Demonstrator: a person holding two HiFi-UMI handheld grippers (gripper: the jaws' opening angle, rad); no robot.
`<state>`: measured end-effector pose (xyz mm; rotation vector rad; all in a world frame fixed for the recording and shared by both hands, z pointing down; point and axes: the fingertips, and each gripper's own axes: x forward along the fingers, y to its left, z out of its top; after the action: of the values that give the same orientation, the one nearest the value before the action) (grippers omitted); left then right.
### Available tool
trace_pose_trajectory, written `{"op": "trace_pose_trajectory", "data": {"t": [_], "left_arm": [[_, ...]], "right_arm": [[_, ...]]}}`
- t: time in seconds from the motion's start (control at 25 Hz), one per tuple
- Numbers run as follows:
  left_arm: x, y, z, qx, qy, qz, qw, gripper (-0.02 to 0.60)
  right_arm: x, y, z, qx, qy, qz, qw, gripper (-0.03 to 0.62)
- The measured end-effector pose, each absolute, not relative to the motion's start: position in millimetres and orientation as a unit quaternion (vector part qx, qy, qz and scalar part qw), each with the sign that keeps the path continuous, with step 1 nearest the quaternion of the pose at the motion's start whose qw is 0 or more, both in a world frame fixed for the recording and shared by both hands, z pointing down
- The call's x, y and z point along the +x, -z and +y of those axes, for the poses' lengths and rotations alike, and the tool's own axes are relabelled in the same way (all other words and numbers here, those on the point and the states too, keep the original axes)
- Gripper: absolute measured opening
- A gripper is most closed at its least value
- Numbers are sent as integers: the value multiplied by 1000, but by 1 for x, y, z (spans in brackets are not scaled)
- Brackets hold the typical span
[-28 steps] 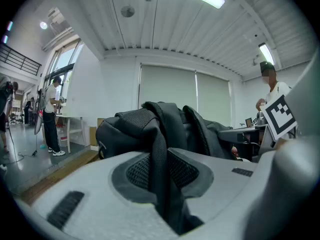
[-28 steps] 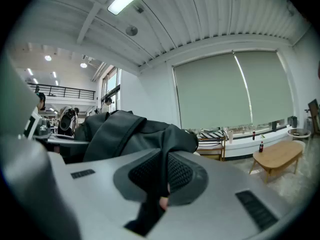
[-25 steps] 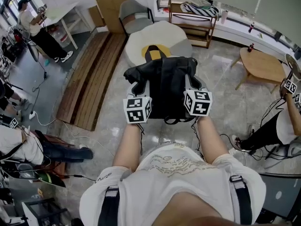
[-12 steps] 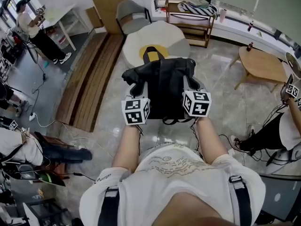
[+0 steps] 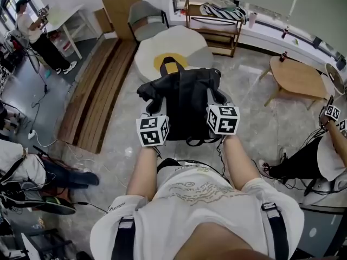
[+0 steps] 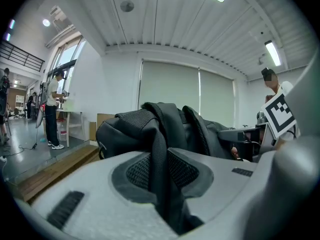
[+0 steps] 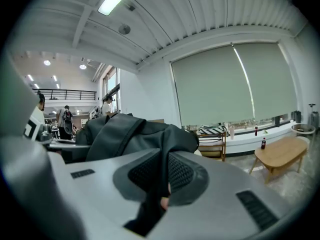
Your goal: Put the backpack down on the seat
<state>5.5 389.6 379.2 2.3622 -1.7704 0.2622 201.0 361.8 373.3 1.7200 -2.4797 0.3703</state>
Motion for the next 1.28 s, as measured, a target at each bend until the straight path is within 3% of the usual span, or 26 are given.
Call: {"op": "trace_pose_trajectory", "data": {"t": [0.52, 0.8, 1.28], "left_arm": [[37, -389, 353, 794, -96, -595, 83, 86], [7, -390, 247, 808, -87, -570, 120, 86], [-62, -373, 111, 826, -83, -548, 102, 86]], "right_arm": [[233, -391, 334, 559, -134, -817, 44, 43], [204, -383, 233, 579, -138, -802, 48, 43], [135, -368, 107, 599, -135, -788, 48, 43]]}}
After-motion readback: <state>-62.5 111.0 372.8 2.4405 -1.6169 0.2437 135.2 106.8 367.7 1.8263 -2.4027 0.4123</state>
